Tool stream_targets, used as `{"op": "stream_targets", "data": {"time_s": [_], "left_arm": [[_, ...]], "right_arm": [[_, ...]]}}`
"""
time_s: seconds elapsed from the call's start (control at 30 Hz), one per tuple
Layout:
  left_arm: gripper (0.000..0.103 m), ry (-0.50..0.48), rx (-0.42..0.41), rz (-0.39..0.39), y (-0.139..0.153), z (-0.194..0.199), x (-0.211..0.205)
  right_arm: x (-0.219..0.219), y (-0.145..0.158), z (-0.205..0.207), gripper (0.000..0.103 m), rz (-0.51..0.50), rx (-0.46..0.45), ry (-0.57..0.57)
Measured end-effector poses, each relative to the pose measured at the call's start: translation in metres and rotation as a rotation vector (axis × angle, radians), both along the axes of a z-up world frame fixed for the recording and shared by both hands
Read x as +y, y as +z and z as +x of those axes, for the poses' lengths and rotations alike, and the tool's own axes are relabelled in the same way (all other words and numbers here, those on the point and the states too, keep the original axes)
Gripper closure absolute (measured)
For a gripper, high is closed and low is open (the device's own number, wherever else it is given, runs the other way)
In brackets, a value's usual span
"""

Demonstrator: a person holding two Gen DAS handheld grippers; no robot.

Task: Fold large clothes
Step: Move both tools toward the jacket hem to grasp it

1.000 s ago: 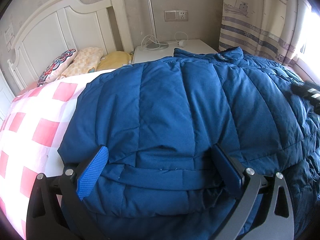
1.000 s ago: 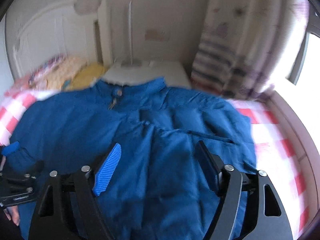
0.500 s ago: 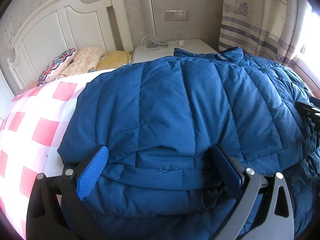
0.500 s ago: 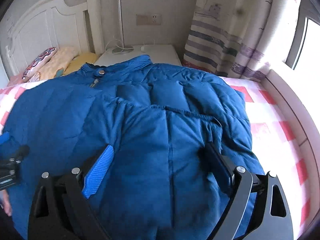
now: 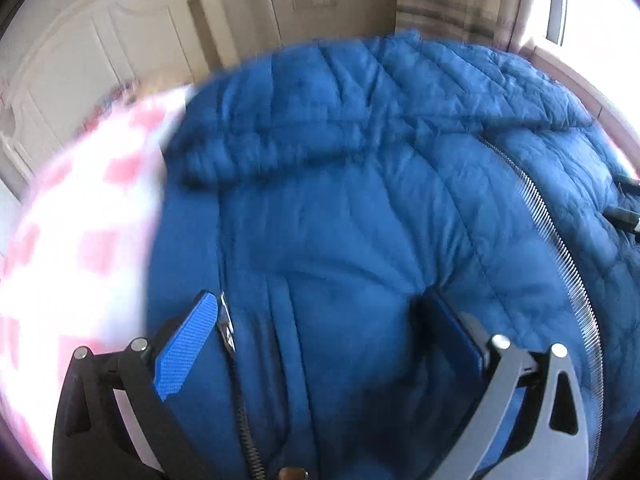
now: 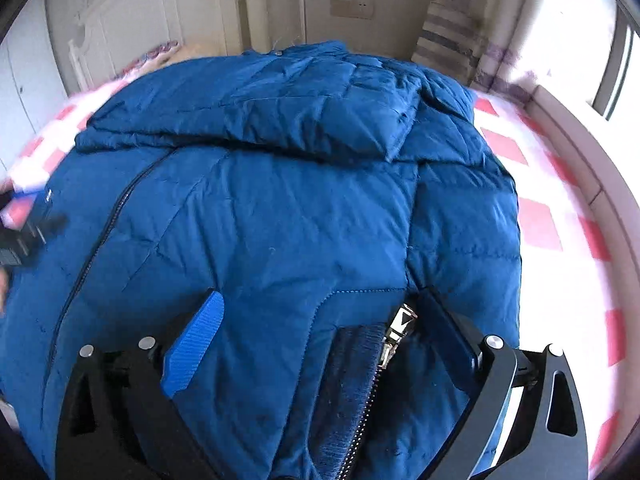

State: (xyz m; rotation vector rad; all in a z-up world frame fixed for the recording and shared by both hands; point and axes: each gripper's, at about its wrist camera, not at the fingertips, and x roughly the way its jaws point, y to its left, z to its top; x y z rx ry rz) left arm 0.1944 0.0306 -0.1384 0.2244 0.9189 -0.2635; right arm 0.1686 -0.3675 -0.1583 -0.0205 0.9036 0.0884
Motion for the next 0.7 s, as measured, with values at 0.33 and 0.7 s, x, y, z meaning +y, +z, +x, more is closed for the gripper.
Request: {"op": "stream_targets", "data": {"time_s": [0.33, 0.7], "left_arm": [[0.002, -0.001, -0.002, 0.021, 0.008, -0.061, 0.026], [0.002, 0.072, -0.074, -0.003, 0.029, -0.105, 0.076]], "right_arm": [[0.025, 0.013, -0.077, 0.008, -0.081, -0.043, 0.115], [-0.011, 0.007, -0.139, 0.007, -0.076, -0.027, 0.024]]}}
